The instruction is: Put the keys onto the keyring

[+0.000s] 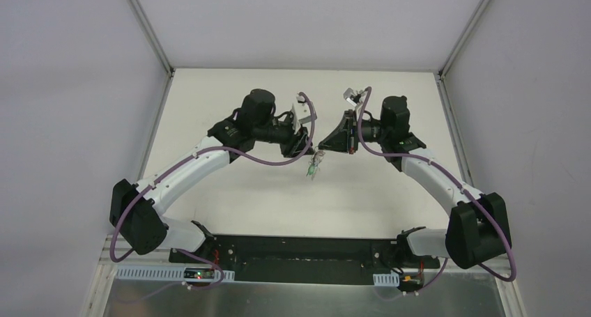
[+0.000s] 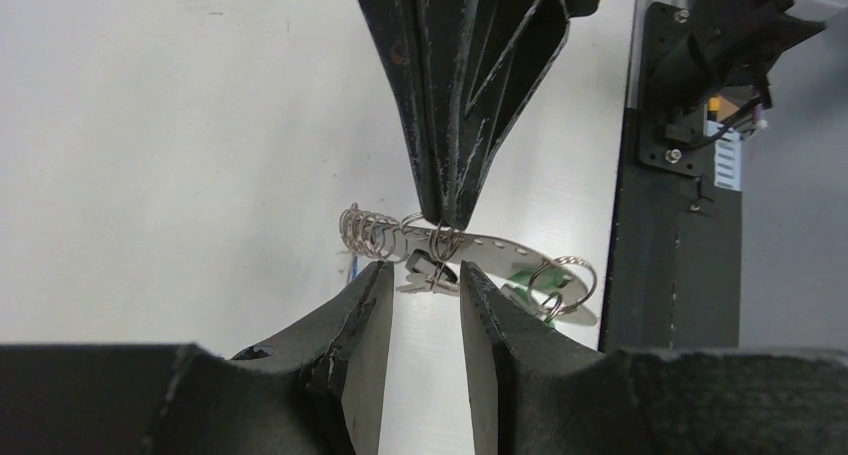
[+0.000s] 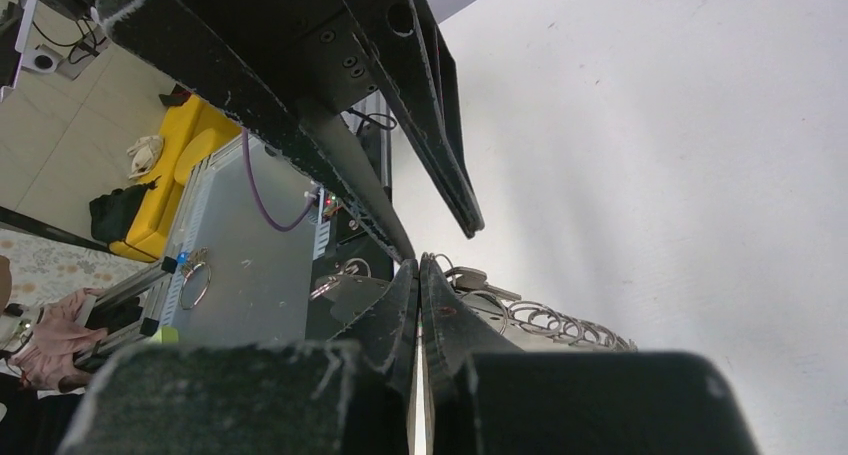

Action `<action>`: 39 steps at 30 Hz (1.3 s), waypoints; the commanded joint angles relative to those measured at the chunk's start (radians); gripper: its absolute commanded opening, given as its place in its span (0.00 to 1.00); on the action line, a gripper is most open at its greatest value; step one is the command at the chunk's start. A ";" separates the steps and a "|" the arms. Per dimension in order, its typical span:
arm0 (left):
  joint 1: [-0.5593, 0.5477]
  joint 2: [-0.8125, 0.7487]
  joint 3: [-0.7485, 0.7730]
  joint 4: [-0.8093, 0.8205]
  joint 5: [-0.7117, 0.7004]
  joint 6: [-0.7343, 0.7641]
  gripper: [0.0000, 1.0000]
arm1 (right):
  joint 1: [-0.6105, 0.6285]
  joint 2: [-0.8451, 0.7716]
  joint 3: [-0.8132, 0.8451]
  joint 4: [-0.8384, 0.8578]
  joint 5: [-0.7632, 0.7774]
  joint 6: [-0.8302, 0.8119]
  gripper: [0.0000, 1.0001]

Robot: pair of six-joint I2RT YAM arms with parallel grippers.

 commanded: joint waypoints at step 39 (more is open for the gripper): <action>0.021 0.038 0.029 0.122 0.212 -0.173 0.00 | -0.027 -0.030 -0.026 0.112 -0.045 0.008 0.00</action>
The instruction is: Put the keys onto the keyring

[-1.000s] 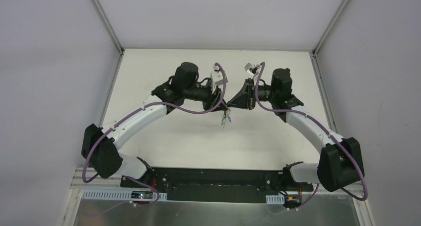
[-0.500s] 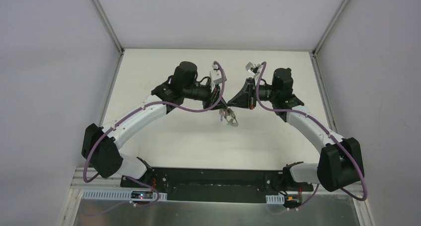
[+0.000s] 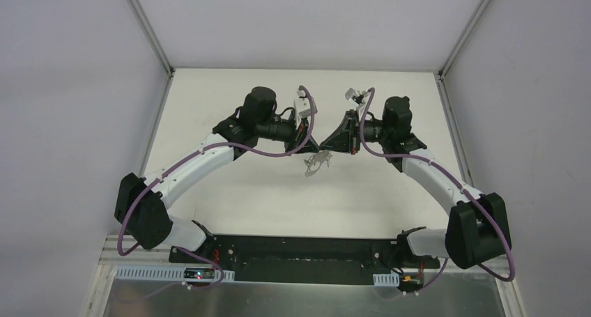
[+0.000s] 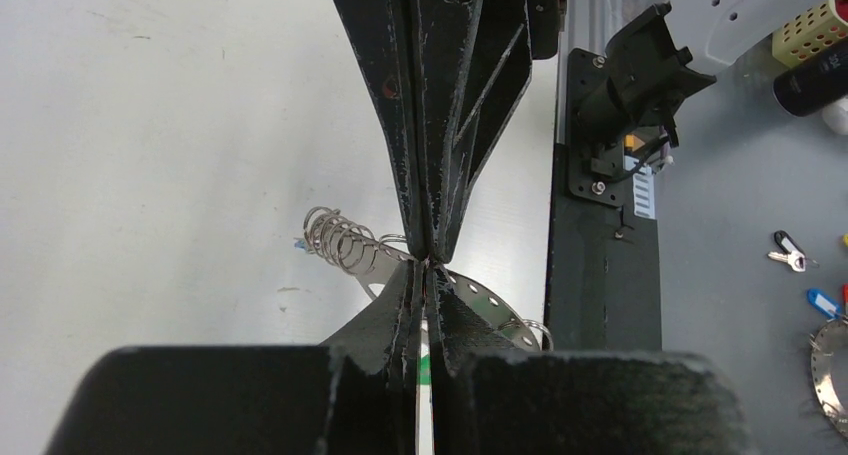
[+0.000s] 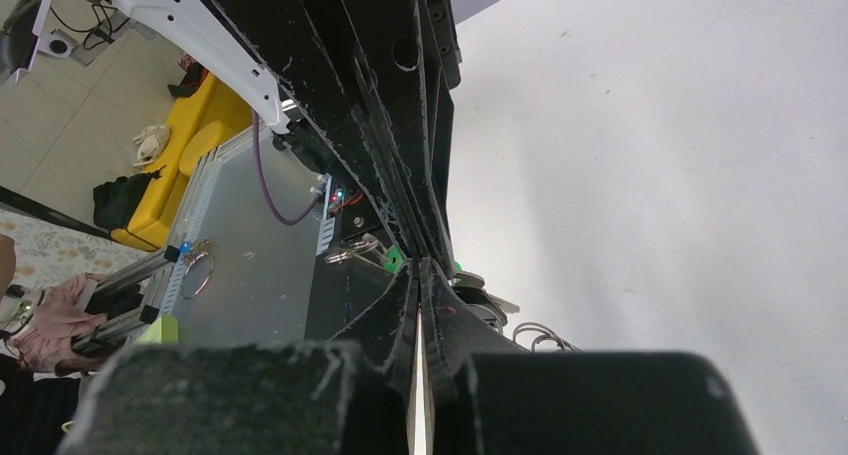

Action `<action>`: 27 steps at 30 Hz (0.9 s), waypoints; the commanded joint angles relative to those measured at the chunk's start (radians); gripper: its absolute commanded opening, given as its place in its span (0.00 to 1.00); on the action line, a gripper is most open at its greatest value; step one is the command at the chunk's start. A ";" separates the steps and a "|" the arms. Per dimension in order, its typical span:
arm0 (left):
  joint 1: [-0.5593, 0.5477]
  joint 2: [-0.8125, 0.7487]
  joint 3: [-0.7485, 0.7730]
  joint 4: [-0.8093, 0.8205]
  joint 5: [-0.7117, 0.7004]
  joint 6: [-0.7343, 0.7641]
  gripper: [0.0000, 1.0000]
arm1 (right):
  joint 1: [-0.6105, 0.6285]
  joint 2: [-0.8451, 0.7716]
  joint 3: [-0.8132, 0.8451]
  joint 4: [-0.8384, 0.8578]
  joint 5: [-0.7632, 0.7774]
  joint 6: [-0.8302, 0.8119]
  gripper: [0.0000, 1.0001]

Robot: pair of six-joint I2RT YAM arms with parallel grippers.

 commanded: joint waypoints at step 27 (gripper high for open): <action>-0.056 -0.046 0.217 -0.518 -0.142 0.312 0.00 | 0.107 0.018 0.149 -0.347 0.034 -0.380 0.52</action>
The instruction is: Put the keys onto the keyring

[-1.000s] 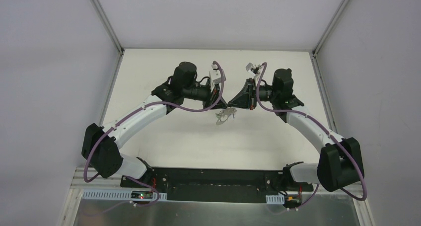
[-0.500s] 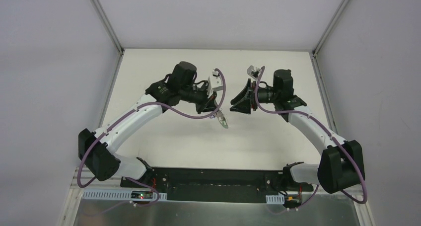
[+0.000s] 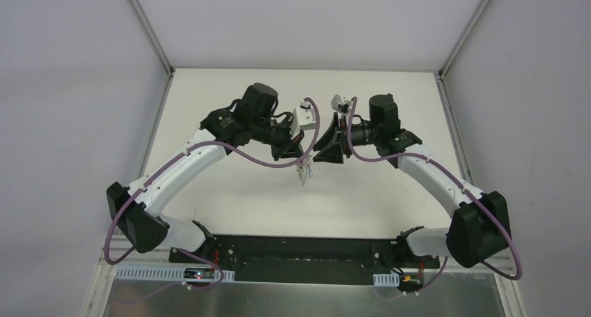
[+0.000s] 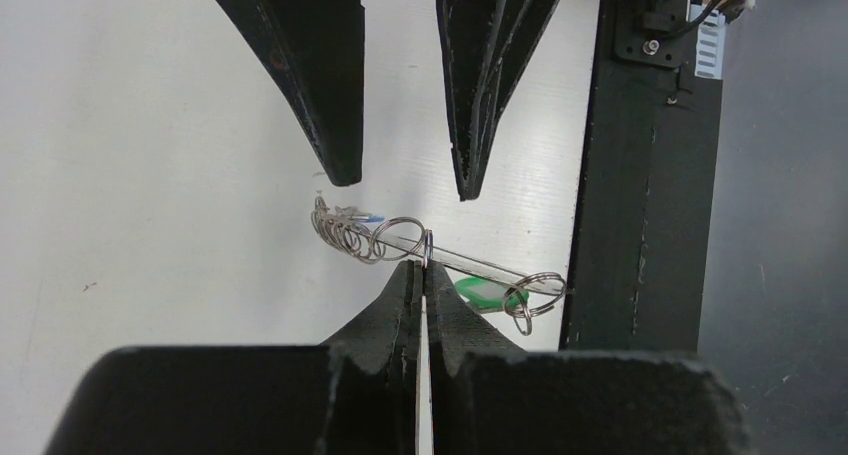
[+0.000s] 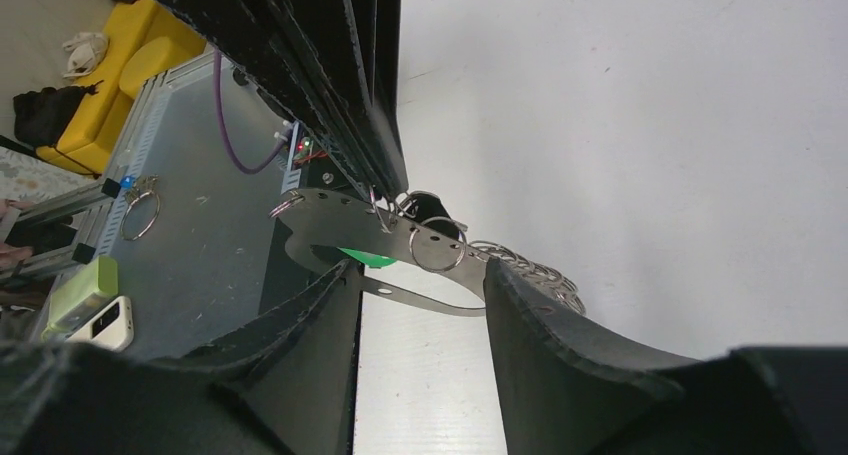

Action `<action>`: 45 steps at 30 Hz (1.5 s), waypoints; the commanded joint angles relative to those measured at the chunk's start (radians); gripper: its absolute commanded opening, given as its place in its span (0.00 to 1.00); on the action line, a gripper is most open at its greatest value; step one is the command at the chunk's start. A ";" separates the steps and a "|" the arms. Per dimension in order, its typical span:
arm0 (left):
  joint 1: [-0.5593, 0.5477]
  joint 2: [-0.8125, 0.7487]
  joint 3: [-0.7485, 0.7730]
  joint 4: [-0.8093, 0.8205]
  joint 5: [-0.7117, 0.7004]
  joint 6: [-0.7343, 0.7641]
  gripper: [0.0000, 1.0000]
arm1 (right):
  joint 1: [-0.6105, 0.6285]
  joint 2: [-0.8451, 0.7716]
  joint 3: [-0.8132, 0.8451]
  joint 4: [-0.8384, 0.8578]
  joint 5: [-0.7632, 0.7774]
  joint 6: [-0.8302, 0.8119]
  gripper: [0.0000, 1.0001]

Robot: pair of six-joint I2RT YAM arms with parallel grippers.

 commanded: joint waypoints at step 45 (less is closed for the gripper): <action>-0.007 0.010 -0.047 0.138 0.070 -0.134 0.00 | 0.054 0.060 0.000 0.185 -0.049 0.158 0.14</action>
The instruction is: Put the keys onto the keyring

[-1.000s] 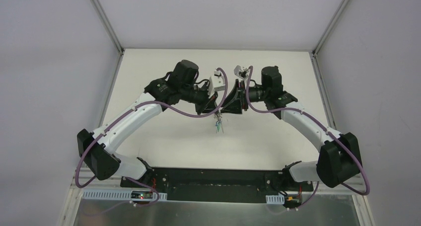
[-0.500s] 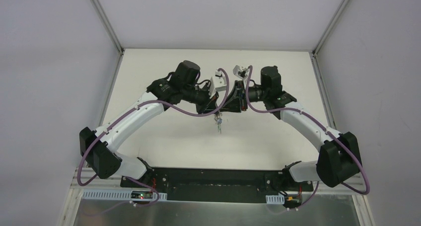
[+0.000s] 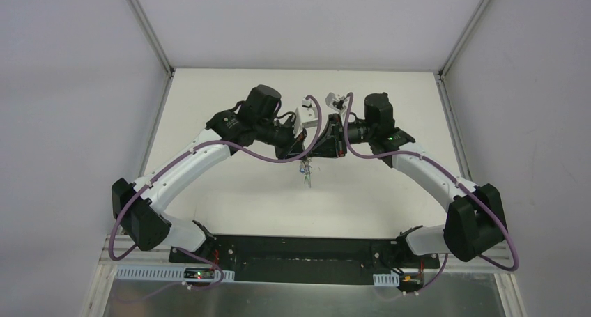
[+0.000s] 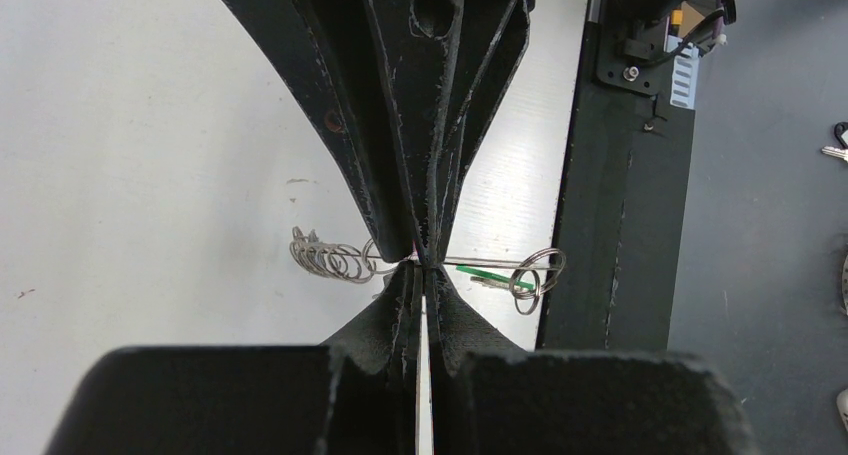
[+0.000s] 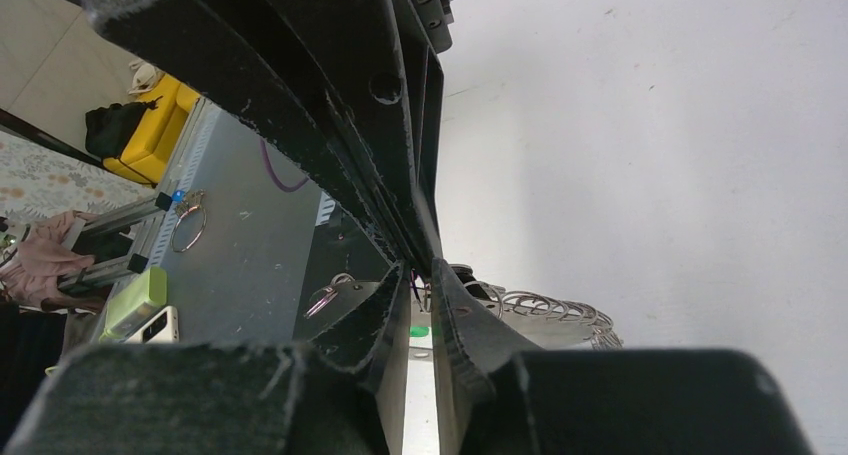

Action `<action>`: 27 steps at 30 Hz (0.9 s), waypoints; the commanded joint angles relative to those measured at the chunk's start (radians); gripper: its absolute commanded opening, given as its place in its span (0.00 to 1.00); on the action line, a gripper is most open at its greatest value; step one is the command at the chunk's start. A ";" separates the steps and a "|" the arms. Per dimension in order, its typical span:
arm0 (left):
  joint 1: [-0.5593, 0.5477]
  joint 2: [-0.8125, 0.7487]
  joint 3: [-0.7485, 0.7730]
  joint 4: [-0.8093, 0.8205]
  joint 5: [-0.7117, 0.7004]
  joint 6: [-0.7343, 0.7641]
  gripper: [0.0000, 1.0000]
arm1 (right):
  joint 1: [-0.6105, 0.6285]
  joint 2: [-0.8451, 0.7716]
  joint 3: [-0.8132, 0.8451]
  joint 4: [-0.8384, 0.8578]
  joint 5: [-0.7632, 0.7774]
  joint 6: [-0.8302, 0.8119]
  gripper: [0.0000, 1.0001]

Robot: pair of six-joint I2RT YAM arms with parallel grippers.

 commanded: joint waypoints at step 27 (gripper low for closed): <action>0.013 -0.066 -0.098 0.192 0.099 -0.058 0.04 | -0.044 -0.041 0.005 -0.008 0.015 -0.033 0.00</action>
